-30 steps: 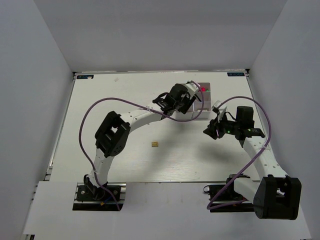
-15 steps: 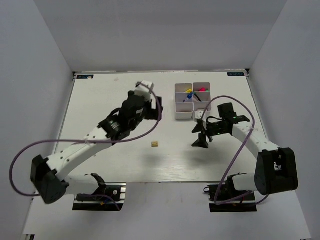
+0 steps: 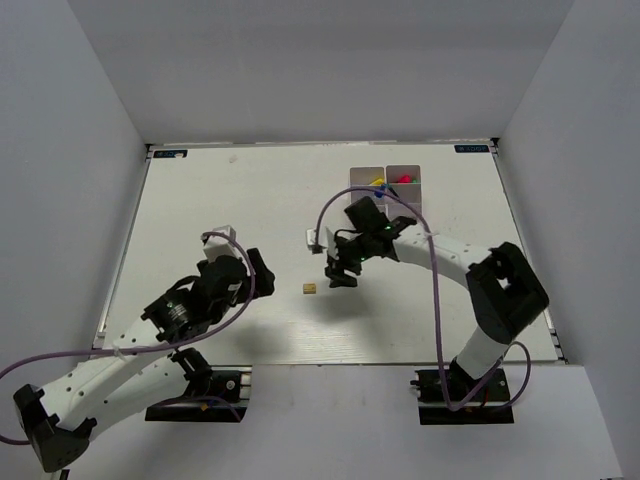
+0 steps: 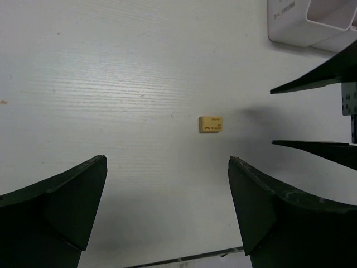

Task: Sort the stationery into containers
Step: Grab a piece of stationery with the right arm

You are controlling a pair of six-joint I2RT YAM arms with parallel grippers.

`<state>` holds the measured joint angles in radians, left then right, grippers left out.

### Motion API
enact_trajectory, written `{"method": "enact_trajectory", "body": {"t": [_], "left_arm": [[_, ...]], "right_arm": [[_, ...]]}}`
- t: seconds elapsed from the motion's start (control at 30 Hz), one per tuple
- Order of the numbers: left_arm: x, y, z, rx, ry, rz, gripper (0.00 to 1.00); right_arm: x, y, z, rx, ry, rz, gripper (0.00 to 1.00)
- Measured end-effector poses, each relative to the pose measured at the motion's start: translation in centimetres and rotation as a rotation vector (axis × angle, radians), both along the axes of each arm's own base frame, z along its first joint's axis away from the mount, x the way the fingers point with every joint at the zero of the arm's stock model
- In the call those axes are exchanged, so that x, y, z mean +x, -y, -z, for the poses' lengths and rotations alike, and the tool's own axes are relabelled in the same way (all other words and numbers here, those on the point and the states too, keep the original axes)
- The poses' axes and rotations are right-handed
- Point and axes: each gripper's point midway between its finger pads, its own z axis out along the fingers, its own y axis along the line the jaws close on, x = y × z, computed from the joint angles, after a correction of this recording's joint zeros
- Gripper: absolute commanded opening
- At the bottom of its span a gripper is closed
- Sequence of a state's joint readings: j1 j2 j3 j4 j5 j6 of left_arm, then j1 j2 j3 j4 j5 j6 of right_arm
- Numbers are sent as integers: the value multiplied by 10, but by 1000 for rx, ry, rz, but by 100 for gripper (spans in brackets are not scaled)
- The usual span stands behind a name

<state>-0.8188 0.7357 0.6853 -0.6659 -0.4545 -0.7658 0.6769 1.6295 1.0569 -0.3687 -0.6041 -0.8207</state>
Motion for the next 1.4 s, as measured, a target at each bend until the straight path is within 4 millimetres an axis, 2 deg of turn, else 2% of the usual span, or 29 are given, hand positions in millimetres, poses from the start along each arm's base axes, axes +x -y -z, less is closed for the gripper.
{"method": "enact_trajectory", "body": {"t": [0.13, 0.27, 0.47, 0.63, 0.8, 0.87, 0.97, 1.0, 1.07, 1.1, 1.13, 1.23, 1.4], "left_arm": [[-9, -10, 9, 3, -54, -44, 99], [-18, -18, 13, -6, -84, -69, 99], [-26, -25, 6, -56, -68, -84, 99], [-28, -26, 9, -48, -82, -87, 99], [-28, -27, 12, -36, -92, -88, 99], [-29, -27, 13, -35, -93, -88, 99], [-29, -27, 13, -35, -93, -88, 99], [-29, -27, 13, -35, -93, -88, 99], [-29, -27, 13, -35, -93, -88, 99], [-29, -27, 13, -35, -93, -88, 99], [-29, -27, 13, -36, -93, -88, 99], [-29, -26, 13, -38, -95, -86, 99], [-30, -25, 16, -39, -102, -82, 99]], "right_arm": [[2, -31, 10, -47, 29, -23, 71], [-8, -48, 26, -100, 34, -46, 73], [-23, -55, 47, -171, 34, -54, 73], [-21, -57, 63, -217, 45, -17, 73], [-14, -64, 62, -215, 67, 10, 73], [-11, -65, 62, -215, 74, 17, 69], [-10, -67, 63, -215, 74, 20, 54], [-10, -67, 63, -214, 73, 19, 42], [-10, -67, 64, -216, 72, 18, 29], [-10, -66, 64, -217, 70, 21, 18], [-9, -67, 64, -216, 75, 17, 13], [-8, -66, 62, -211, 77, 16, 4], [-7, -58, 56, -221, 65, 29, 0]]}}
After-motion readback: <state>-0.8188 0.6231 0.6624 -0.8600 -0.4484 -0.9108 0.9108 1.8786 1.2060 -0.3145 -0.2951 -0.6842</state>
